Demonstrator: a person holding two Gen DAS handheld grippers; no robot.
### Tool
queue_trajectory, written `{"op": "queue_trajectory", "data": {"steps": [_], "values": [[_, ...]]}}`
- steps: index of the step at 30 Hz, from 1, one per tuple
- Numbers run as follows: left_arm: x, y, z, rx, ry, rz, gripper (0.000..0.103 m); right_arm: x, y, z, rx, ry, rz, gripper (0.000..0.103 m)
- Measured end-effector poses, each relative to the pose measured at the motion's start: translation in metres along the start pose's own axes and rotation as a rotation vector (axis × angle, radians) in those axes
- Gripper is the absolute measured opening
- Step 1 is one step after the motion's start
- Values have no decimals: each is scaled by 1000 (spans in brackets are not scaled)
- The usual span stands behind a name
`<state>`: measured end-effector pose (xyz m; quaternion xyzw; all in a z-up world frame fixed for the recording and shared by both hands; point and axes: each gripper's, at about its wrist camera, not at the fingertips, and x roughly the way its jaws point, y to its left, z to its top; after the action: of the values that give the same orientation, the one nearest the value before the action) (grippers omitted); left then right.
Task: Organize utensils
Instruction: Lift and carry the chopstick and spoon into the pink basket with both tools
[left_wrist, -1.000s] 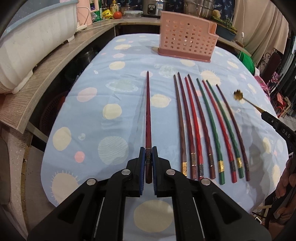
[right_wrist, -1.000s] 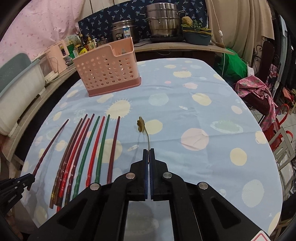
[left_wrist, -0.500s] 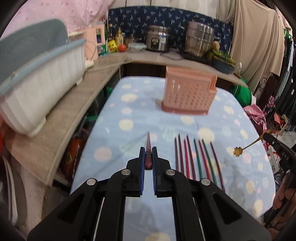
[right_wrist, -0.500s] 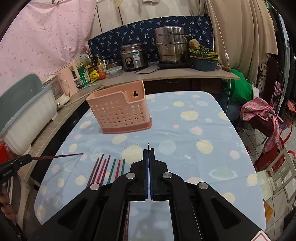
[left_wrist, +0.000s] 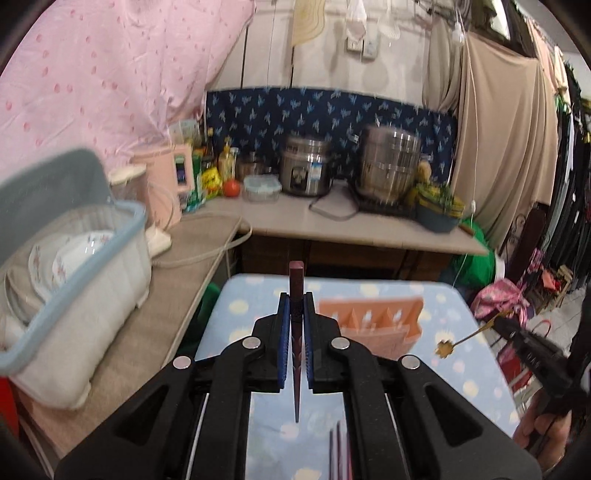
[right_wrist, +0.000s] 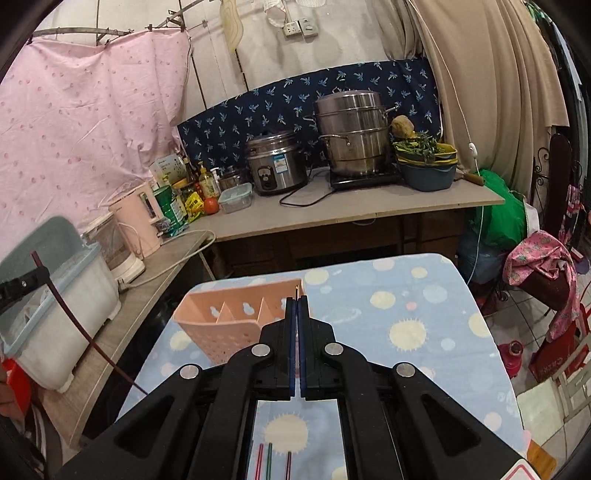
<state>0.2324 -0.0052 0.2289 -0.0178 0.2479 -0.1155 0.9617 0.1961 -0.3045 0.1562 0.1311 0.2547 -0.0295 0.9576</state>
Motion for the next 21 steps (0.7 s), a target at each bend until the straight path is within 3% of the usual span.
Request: {"op": "queue_trajectory", "data": {"steps": [6, 9, 16, 21], "values": [[10, -14, 49, -47, -142, -46, 7, 38, -4, 22, 48, 9, 20, 2], [21, -21, 60, -55, -177, -62, 7, 56, -2, 25, 43, 21, 13, 2], [73, -27, 50, -68, -134, -42, 7, 94, -5, 15, 46, 99, 7, 2], [113, -25, 27, -57, -38, -18, 7, 113, -1, 4, 21, 132, -7, 2]]}}
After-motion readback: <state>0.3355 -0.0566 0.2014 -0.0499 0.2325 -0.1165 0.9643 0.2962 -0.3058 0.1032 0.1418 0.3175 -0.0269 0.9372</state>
